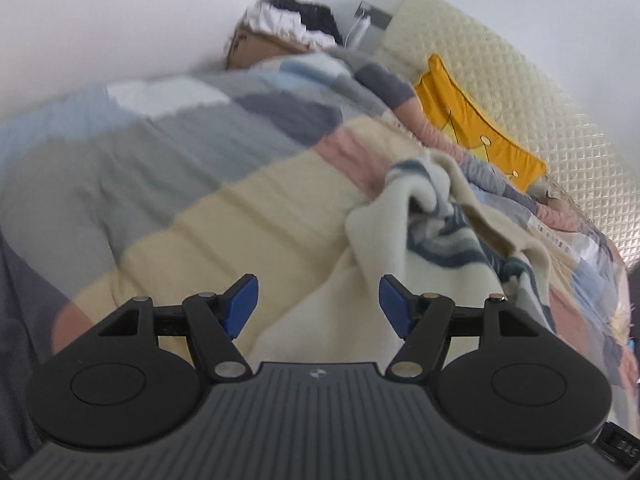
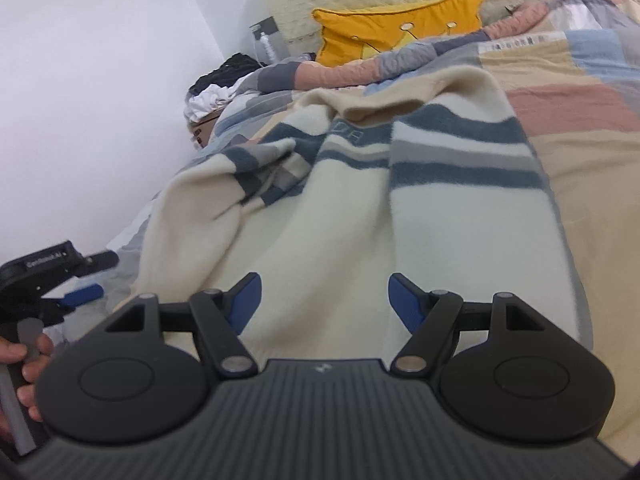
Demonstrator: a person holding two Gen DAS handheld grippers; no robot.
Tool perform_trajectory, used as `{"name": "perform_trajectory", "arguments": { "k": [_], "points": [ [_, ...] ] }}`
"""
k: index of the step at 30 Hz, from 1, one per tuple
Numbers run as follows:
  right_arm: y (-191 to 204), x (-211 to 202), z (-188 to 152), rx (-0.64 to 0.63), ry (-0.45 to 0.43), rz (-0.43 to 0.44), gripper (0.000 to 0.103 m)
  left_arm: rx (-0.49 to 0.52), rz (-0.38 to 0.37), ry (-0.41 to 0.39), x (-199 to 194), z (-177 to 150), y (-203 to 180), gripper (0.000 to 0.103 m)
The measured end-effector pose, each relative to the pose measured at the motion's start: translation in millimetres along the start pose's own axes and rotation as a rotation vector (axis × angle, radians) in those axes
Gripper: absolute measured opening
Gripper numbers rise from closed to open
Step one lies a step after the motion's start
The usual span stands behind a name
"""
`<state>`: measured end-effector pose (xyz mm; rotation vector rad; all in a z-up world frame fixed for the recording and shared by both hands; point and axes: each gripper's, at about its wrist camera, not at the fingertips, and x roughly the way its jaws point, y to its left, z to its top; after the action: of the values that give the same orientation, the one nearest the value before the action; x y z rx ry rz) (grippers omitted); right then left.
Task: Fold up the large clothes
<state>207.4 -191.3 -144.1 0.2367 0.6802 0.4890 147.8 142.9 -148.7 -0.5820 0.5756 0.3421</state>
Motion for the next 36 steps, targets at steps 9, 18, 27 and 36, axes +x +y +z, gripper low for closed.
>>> {"name": "perform_trajectory", "arguments": {
  "k": [9, 18, 27, 36],
  "points": [
    [-0.4, 22.0, -5.4, 0.007, 0.071, -0.006, 0.072, 0.104, -0.064, 0.066, 19.9, -22.0, -28.6, 0.075],
    [2.6, 33.6, -7.8, -0.010, 0.102, -0.019, 0.072, 0.104, 0.041, 0.147, 70.6, -10.2, -15.1, 0.066],
    [-1.7, 33.1, -6.8, -0.012, 0.092, -0.023, 0.072, 0.102, 0.132, 0.221, 89.6, 45.1, 14.3, 0.011],
    [-3.7, 38.8, -7.4, -0.011, 0.111, -0.025, 0.072, 0.311, 0.343, 0.045, 89.6, 173.8, 18.7, 0.010]
  ]
}}
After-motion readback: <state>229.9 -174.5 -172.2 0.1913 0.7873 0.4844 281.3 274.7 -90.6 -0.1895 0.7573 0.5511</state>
